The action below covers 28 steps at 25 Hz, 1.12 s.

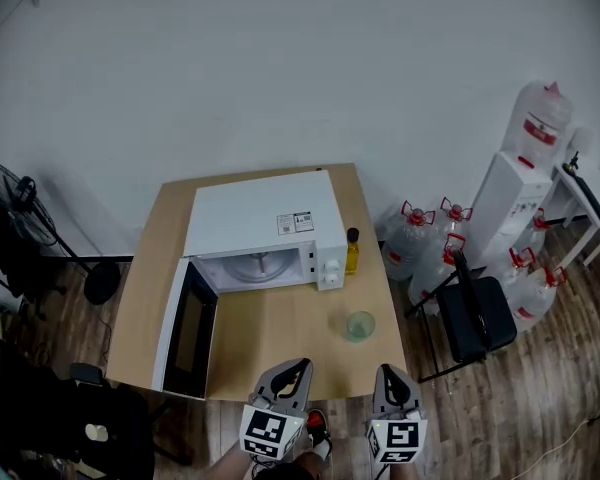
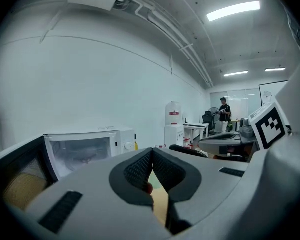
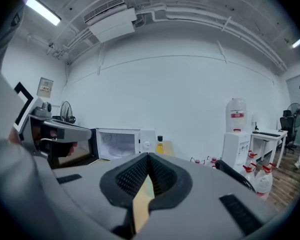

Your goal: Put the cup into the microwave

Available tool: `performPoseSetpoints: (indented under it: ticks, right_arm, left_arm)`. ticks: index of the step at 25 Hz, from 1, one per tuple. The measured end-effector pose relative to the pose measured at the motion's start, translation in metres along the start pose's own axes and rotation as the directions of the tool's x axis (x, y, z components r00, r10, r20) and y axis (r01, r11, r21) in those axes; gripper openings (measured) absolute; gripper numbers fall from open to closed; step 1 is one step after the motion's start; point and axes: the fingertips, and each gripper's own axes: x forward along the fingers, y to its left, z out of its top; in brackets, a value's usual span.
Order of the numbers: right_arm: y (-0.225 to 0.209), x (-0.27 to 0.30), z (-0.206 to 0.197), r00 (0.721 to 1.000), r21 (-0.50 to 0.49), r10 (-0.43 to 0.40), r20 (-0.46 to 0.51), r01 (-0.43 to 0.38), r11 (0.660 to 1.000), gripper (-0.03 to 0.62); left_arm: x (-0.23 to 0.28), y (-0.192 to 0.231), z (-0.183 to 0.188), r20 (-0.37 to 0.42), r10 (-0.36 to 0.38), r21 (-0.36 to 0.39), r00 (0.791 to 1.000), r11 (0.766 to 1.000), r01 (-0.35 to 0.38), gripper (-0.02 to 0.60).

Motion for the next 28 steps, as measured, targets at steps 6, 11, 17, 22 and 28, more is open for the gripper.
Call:
performPoseSetpoints:
  ticks: [6, 11, 17, 22, 28]
  right_arm:
    - [-0.015, 0.051, -0.02, 0.998, 0.021, 0.019, -0.057, -0.018, 1.0, 0.017]
    - [-0.021, 0.083, -0.048, 0.993, 0.044, 0.036, -0.109, -0.031, 0.999, 0.017]
    - [-0.019, 0.111, -0.072, 0.984, 0.064, 0.081, -0.159, -0.071, 0.995, 0.06]
    - [-0.017, 0.134, -0.091, 0.973, 0.086, 0.126, -0.192, -0.112, 0.99, 0.263]
    - [-0.015, 0.158, -0.117, 0.96, 0.093, 0.145, -0.239, -0.126, 0.988, 0.357]
  left_arm:
    - [0.044, 0.016, -0.021, -0.063, -0.002, -0.03, 0.998, 1.0, 0.0, 0.023]
    - [0.071, 0.029, -0.041, -0.11, -0.001, -0.046, 0.994, 0.999, -0.005, 0.023]
    - [0.094, 0.044, -0.06, -0.155, 0.002, -0.059, 0.988, 0.998, -0.011, 0.023]
    - [0.103, 0.05, -0.067, -0.176, 0.005, -0.069, 0.984, 0.997, -0.017, 0.023]
    - [0.114, 0.059, -0.086, -0.216, 0.012, -0.084, 0.976, 0.996, -0.031, 0.023]
